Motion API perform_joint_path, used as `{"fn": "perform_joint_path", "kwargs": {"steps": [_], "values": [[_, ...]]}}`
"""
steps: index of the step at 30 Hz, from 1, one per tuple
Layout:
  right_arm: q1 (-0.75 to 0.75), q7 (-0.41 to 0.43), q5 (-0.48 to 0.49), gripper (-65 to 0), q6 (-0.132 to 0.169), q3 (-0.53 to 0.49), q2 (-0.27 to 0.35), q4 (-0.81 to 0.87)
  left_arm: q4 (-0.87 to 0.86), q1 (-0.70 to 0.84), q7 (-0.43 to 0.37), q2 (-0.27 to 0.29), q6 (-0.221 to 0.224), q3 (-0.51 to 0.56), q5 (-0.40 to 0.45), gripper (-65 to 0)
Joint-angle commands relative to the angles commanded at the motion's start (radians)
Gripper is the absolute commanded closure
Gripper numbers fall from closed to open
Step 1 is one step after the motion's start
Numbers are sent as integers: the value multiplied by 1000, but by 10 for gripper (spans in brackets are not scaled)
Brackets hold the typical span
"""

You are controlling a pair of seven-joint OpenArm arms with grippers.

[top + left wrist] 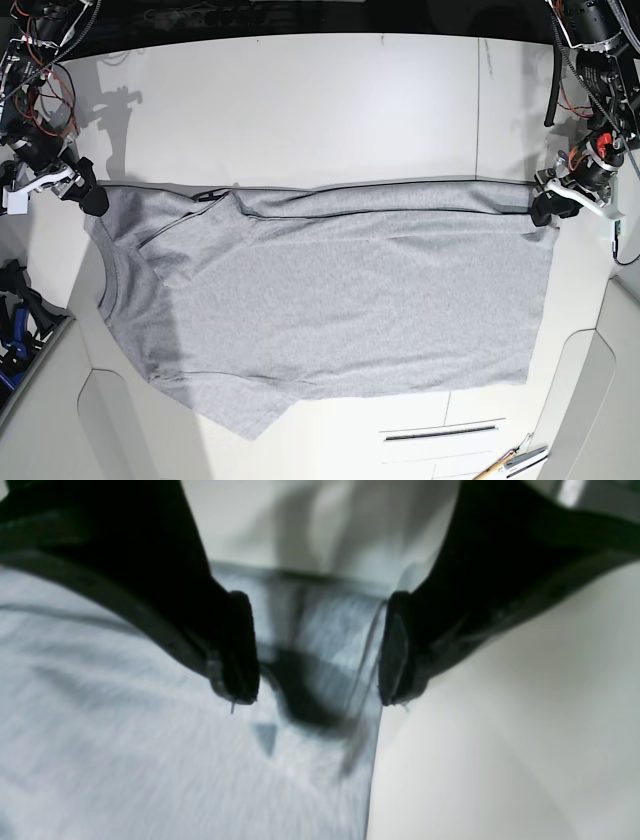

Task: Fold the T-shirt properly
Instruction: 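Lift the shoulder edge with both grippers and pull it taut, then lay the shoulder edge down and open both grippers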

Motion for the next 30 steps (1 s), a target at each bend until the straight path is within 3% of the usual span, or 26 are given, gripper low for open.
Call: {"fn": "perform_joint_path", "kwargs": {"steps": [5,13,23,25,28,29,30], "values": [[0,47,-46,-412,0,-33,-12,-1,-2,34,-63,4,0,2,19,-413],[0,95,-46,-412,0,-134,-17,-1,-8,34,-63,37,-11,8,-35,-413],[5,127,-51,-398,-16,-170,-73,-1,-8,34,-64,50,-11,74,0,-387],[5,127,-65,-281,-16,-170,-78,-1,-8,34,-72,50,-11,74,6,-293],[5,144,-76,-44,-14,-169,-78,-1,-8,34,-93,50,-11,74,11,-62],[5,152,-76,0,-14,-169,-77,-1,-8,34,-98,50,-11,74,10,0],[5,152,-76,0,-10,-167,-77,-1,-8,34,-98,50,-11,74,11,0]]}}
